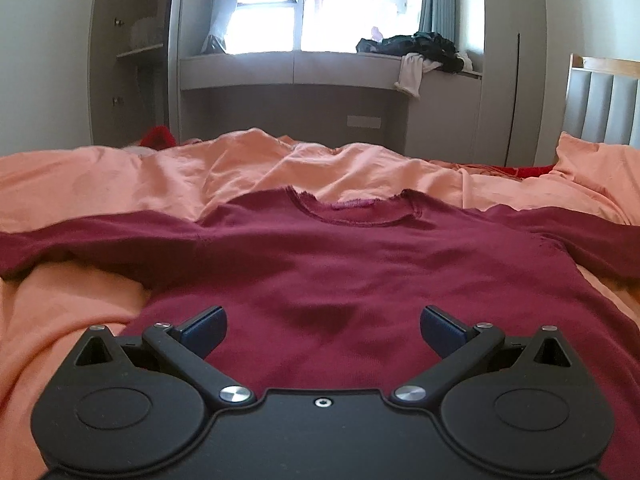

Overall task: Fold small clothes
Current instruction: 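Grasp the dark red shirt's sleeve cuff with the right gripper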

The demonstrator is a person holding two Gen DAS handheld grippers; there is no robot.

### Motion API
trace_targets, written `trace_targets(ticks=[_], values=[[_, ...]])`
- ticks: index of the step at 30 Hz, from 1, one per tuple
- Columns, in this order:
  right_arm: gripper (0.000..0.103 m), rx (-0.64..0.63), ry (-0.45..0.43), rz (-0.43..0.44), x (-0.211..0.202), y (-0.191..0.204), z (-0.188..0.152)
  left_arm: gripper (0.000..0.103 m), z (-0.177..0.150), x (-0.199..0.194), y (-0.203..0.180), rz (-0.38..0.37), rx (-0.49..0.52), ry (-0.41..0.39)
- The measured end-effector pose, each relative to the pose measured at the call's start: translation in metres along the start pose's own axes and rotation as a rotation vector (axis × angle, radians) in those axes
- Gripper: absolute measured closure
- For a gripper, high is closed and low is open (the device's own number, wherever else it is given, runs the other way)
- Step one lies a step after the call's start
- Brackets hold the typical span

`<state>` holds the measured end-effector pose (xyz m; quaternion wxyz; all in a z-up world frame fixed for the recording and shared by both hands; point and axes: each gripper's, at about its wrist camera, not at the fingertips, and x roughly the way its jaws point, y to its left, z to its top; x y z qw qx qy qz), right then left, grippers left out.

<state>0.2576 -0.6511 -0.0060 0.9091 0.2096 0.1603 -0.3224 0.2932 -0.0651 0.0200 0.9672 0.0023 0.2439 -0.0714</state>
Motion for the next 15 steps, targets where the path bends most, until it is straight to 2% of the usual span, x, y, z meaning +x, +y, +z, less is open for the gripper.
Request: trace_targets(ticks=[2,3,4,5,6,7,8,10,13,15], values=[[0.022,0.009,-0.020,-0.016,0.008,-0.002,0.002,0.000,0.000,0.001,0.003,-0.004,-0.007,0.003],[0.026,0.002,-0.024,-0.032,0.011,0.000,0.003,0.000,0.000,0.001,0.003,-0.005,-0.011,0.003],[0.036,-0.010,-0.025,-0.048,0.014,0.003,0.003,0.000,-0.001,0.000,0.004,-0.007,-0.014,0.004],[0.054,-0.026,-0.026,-0.068,0.016,0.006,0.003,0.000,-0.001,0.000,0.005,-0.007,-0.017,0.006],[0.064,-0.041,-0.025,-0.093,0.017,0.009,0.003,0.000,-0.001,0.000,0.005,-0.007,-0.020,0.008],[0.082,-0.057,-0.018,-0.120,0.021,0.013,0.005,0.000,-0.001,0.000,0.006,-0.009,-0.023,0.009],[0.087,-0.068,-0.011,-0.125,0.023,0.016,0.005,0.000,0.000,0.000,0.007,-0.013,-0.025,0.010],[0.091,-0.070,-0.022,-0.108,0.016,0.024,0.008,0.000,0.001,-0.001,0.008,-0.015,-0.029,0.008],[0.092,-0.132,-0.074,-0.059,-0.006,0.048,0.020,0.000,0.005,-0.005,0.012,-0.002,-0.028,-0.001],[0.092,-0.192,-0.112,0.006,-0.028,0.076,0.031,0.000,0.008,-0.009,0.016,0.008,-0.035,-0.015]])
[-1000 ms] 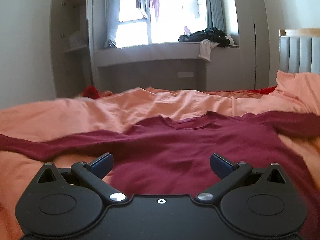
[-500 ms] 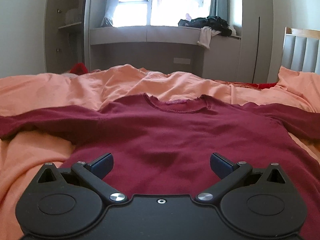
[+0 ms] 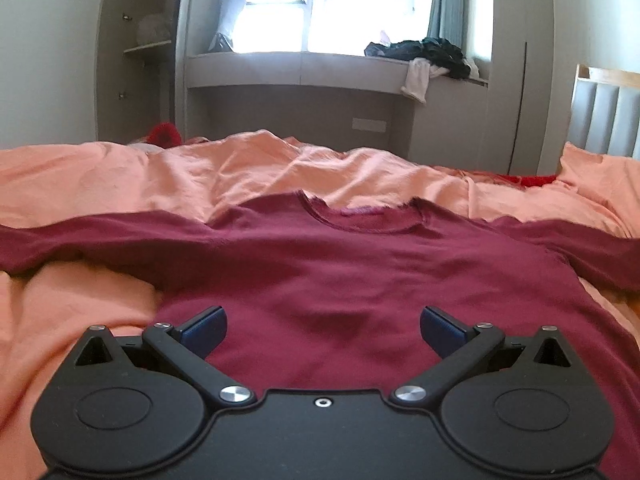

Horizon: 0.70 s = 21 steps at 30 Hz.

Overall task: Fold small clothes
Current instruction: 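Grasp the dark red shirt's sleeve cuff with the right gripper, then carry the sleeve across the shirt body and release with the right gripper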

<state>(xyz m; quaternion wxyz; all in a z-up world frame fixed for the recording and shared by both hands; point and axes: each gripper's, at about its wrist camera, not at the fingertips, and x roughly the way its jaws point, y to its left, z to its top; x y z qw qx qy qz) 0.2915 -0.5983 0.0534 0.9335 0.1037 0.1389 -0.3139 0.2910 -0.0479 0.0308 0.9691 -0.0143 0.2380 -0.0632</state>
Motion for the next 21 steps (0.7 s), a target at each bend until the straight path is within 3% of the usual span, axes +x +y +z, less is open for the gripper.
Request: trace_targets(ticks=[6,10,16,21], values=[[0.092,-0.192,-0.132,0.290,-0.075,0.112,0.050,0.000,0.010,-0.010,0.021,0.049,-0.066,-0.026],[0.092,-0.283,-0.166,0.507,-0.119,0.192,0.058,0.000,0.017,-0.015,0.041,0.102,-0.129,-0.048],[0.092,-0.426,-0.159,0.770,-0.171,0.297,0.026,0.000,0.024,-0.020,0.076,0.166,-0.263,-0.061],[0.092,-0.506,-0.062,0.916,-0.192,0.361,-0.030,0.000,0.027,-0.023,0.095,0.202,-0.315,-0.076]])
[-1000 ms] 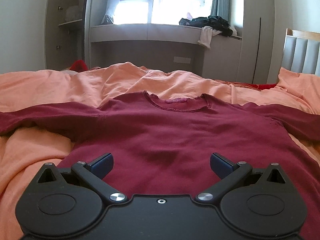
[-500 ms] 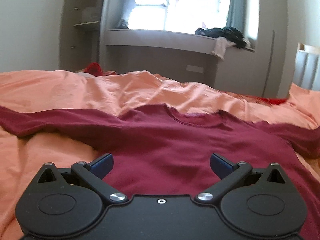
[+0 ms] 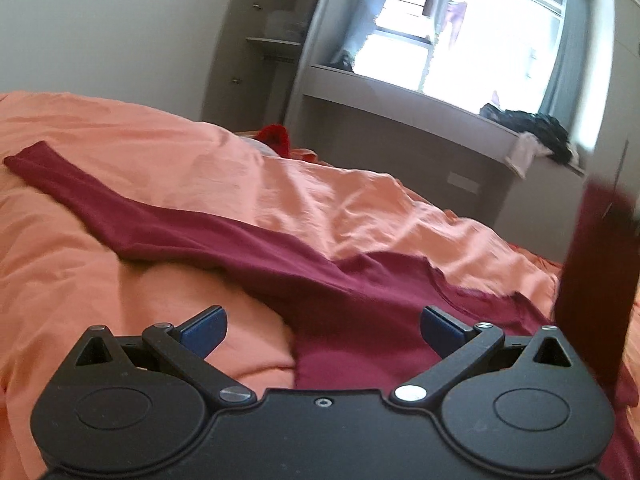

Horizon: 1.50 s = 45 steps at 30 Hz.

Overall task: Fold small clothes
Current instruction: 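Carry the sleeve across the shirt body and release with the right gripper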

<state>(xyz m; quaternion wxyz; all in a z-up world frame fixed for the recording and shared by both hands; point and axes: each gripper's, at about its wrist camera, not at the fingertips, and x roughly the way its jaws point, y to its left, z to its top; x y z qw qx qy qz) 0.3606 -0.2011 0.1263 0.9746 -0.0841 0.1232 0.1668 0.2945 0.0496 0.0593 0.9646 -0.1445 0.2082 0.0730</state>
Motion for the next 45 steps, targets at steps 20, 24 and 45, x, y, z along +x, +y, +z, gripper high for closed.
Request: trace_targets(ticks=[20,24,45], values=[[0.008,0.075,0.218,0.083,-0.068,-0.007,-0.107,0.000,-0.016,0.027,-0.024,-0.228,0.045,0.080],[0.004,0.077,0.217,-0.146,-0.095,-0.054,-0.127,0.000,-0.027,0.038,-0.041,-0.208,0.105,0.110],[0.096,-0.122,0.207,-0.404,-0.040,-0.115,-0.186,0.000,-0.060,0.059,-0.058,-0.056,0.333,0.264]])
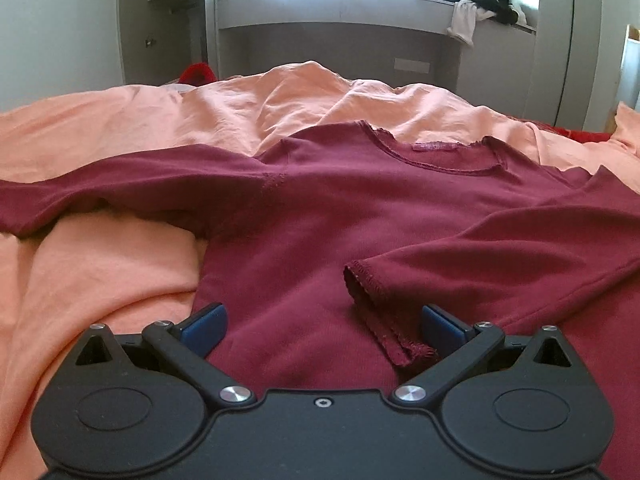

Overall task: Fold small clothes
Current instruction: 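Carry the sleeve across the shirt body and release with the right gripper, then grasp the other sleeve cuff with the left gripper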

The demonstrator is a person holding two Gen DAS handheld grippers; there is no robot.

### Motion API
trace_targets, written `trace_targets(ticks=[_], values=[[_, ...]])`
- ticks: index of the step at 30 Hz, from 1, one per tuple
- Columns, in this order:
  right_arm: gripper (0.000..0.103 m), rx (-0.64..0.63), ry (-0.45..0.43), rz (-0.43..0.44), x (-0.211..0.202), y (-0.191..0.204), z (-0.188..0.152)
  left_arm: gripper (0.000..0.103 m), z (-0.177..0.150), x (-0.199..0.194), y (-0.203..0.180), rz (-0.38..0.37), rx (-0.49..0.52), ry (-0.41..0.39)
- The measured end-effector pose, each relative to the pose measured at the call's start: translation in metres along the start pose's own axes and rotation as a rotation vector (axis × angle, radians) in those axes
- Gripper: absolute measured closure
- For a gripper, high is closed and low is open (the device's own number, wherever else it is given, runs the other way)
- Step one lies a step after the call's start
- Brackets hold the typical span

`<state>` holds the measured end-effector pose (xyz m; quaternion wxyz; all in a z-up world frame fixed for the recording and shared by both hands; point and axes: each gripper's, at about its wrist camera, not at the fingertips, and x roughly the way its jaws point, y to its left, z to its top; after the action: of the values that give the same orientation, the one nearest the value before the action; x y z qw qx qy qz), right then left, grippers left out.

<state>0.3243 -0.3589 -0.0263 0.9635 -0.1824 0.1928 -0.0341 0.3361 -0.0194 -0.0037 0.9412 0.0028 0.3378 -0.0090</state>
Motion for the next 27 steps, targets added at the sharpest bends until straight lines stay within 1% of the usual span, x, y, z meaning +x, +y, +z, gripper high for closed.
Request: trace_targets(ticks=[3,5,7,9,10,11,13,14,15,16,17,20,22,23,25,27], values=[[0.097,0.032,0.038,0.005,0.001,-0.004,0.000,0.001,-0.001,-0.004,0.008,-0.032,-0.036,-0.023],[0.097,0.044,0.051,0.013,0.002,-0.004,0.000,0.001,-0.002,-0.014,0.018,-0.089,-0.092,-0.075],[0.096,0.050,0.060,0.042,0.001,-0.004,0.000,0.001,-0.002,-0.026,0.031,-0.151,-0.159,-0.114],[0.086,0.064,0.078,0.065,-0.001,-0.005,0.001,0.001,-0.001,-0.040,0.049,-0.194,-0.232,-0.158],[0.074,0.066,0.083,0.073,-0.003,-0.006,0.001,0.001,0.000,-0.047,0.060,-0.193,-0.266,-0.184],[0.059,0.068,0.081,0.076,-0.007,-0.007,0.001,0.001,0.002,-0.053,0.071,-0.176,-0.293,-0.206],[0.045,0.080,0.070,0.078,-0.016,-0.010,0.003,0.001,0.010,-0.064,0.093,-0.121,-0.309,-0.234],[0.038,0.083,0.067,0.087,-0.021,-0.011,0.005,0.001,0.015,-0.069,0.108,-0.084,-0.311,-0.239],[0.033,0.086,0.061,0.095,-0.025,-0.013,0.006,0.001,0.020,-0.072,0.121,-0.051,-0.317,-0.238],[0.022,0.089,0.051,0.099,-0.030,-0.014,0.007,0.001,0.026,-0.077,0.139,-0.008,-0.333,-0.236],[0.014,0.089,0.037,0.101,-0.036,-0.015,0.008,0.001,0.031,-0.082,0.157,0.037,-0.360,-0.237],[0.005,0.109,0.010,0.105,-0.052,-0.017,0.012,0.000,0.041,-0.093,0.208,0.156,-0.436,-0.263],[0.000,0.151,-0.015,0.116,-0.063,-0.018,0.017,0.001,0.045,-0.093,0.245,0.233,-0.499,-0.253],[0.000,0.181,-0.030,0.123,-0.069,-0.018,0.019,0.001,0.046,-0.092,0.263,0.263,-0.540,-0.250],[0.000,0.232,-0.053,0.152,-0.080,-0.016,0.024,0.001,0.046,-0.088,0.292,0.290,-0.608,-0.266],[0.000,0.266,-0.090,0.176,-0.090,-0.011,0.028,0.001,0.046,-0.082,0.316,0.299,-0.669,-0.272]])
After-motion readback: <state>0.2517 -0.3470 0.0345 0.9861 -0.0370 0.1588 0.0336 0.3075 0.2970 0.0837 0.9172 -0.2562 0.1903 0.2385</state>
